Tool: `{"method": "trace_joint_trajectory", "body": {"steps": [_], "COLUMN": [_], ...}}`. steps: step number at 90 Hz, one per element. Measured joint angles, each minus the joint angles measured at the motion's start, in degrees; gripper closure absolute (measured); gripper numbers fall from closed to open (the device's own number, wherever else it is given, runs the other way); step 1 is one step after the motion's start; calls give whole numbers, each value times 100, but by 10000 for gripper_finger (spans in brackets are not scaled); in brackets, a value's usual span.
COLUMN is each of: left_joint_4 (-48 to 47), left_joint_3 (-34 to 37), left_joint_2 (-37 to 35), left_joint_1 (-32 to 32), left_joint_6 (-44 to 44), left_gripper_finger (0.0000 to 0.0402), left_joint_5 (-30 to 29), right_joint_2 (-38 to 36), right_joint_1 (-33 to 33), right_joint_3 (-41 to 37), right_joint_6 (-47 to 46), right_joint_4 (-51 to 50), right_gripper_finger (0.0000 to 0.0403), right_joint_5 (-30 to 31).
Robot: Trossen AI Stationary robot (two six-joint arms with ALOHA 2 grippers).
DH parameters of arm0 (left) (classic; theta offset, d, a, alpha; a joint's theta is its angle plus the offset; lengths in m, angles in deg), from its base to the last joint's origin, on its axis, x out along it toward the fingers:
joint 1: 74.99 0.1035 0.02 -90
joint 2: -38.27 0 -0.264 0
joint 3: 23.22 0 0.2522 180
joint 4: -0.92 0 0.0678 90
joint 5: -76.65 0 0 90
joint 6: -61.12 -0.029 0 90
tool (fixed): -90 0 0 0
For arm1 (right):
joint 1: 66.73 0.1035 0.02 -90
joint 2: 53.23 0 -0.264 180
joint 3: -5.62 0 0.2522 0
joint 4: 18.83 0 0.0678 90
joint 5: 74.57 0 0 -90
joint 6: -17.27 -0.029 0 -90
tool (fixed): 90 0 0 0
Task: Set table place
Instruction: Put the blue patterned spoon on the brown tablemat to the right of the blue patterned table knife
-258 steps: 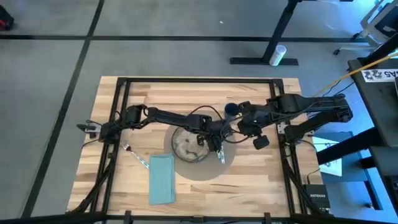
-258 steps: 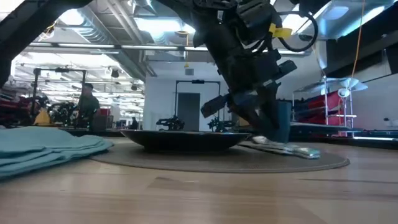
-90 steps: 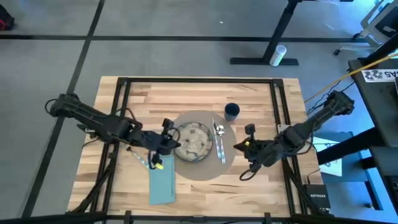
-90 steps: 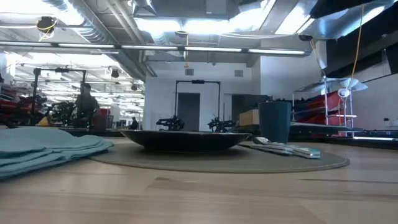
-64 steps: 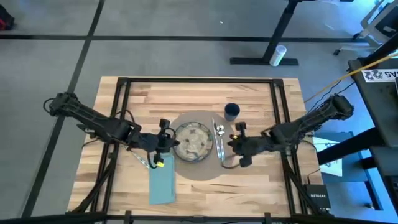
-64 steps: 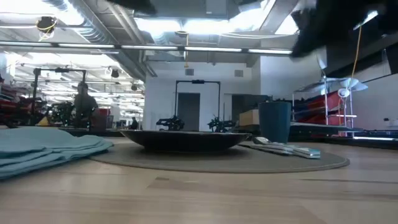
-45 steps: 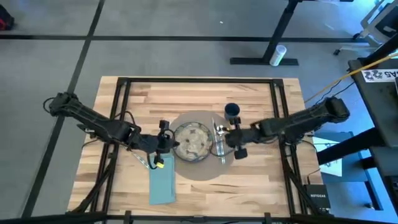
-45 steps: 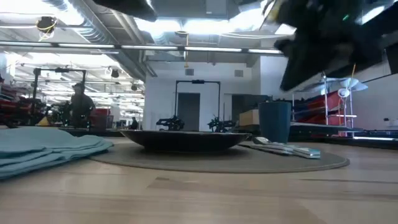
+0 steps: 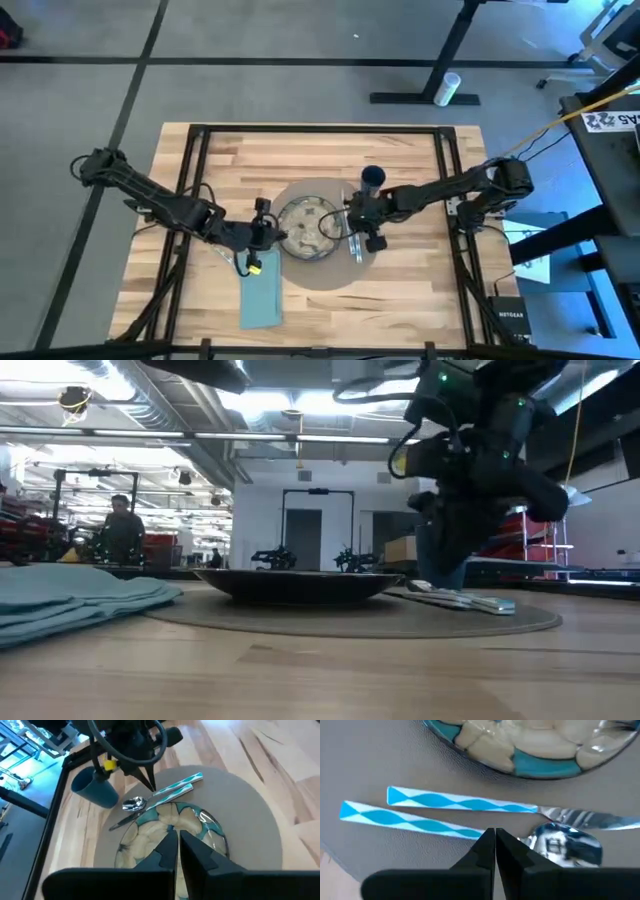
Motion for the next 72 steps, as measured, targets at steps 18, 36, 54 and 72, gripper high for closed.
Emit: {"method": "trace_joint_trajectory", "body": {"steps": [18,36,54,72], "left_joint_4": [-37,-143,-260,-337], "left_joint_3": [-1,0,0,-2], "left_joint_2": [0,0,0,0], "left_joint_1": [-38,-36,-45,-104], "left_joint_6": [70,183,276,369], "left_gripper_finger": [401,401,401,401], "left_joint_5": [-163,-178,-218,-286], "right_joint_2": [5,215,517,554], "right_joint_1": [-93,-359,-424,-422], "right_joint_3": [2,4,5,9], "right_joint_6": [-5,131,171,158], "right_joint_4": [17,168,311,256], "right_gripper_finger": [403,403,403,403], "right_joint_5": [627,634,639,830]}}
